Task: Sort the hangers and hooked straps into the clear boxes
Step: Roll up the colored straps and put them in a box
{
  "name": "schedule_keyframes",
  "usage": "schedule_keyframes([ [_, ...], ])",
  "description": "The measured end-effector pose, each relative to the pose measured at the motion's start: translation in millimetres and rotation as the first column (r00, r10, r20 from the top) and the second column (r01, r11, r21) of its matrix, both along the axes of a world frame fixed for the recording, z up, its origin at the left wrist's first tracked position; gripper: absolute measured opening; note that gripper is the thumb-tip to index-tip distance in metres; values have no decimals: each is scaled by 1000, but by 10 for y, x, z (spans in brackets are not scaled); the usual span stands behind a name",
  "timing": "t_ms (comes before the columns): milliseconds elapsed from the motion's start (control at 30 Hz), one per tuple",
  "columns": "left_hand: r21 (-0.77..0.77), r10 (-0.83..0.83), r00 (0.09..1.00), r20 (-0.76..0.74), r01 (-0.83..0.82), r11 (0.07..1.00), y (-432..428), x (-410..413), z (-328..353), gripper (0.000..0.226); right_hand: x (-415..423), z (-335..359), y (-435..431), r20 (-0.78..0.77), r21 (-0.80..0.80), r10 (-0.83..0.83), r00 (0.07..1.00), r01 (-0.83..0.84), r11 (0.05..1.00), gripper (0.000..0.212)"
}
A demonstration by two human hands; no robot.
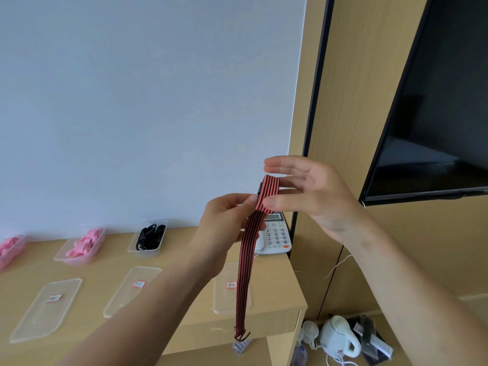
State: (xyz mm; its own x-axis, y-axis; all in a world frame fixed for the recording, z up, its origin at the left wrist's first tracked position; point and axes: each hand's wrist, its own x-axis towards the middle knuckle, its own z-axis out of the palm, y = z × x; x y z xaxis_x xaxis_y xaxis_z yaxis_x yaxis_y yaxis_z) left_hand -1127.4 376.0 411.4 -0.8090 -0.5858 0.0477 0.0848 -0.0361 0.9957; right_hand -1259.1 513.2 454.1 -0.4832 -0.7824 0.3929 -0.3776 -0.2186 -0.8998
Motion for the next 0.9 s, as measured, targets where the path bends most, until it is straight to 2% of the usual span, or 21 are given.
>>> schedule_keyframes([
  [67, 31, -21, 1000, 12, 21, 999, 3, 12, 22, 34, -6, -30, -11, -46, -3, -17, 999, 17, 1000, 72],
  [167, 47, -59, 998, 5, 59, 997, -7, 27, 37, 40, 8, -89, -51, -129, -2, -50, 990, 51, 999, 77],
  [300, 69, -108, 994, -25, 109, 992, -10, 24, 11, 36, 16, -179, -107, -236, -38, -103, 966, 96, 995, 77],
  [433, 65, -130, 990, -50, 133, 989, -28, 30, -25, 22, 21, -226, -122, -382, -20, -116, 917, 117, 993, 81],
  [533, 39, -107, 992, -61, 110, 993, -22, 22, -59, 19, 16, -210, -107, -301, 64, -73, 951, 97, 993, 77],
  [633, 66, -103, 990, -93, 110, 992, -1, 14, -96, 22, -23, -187, -127, -146, 122, -118, 982, 137, 983, 51],
  [733, 98, -107, 988, -113, 118, 988, 23, -3, -129, 26, -52, -184, -138, -171, 121, -178, 969, 200, 972, 33],
  [900, 48, -143, 986, -80, 147, 988, -5, -4, -168, 29, -63, -144, -105, -204, 53, -208, 957, 223, 973, 34],
])
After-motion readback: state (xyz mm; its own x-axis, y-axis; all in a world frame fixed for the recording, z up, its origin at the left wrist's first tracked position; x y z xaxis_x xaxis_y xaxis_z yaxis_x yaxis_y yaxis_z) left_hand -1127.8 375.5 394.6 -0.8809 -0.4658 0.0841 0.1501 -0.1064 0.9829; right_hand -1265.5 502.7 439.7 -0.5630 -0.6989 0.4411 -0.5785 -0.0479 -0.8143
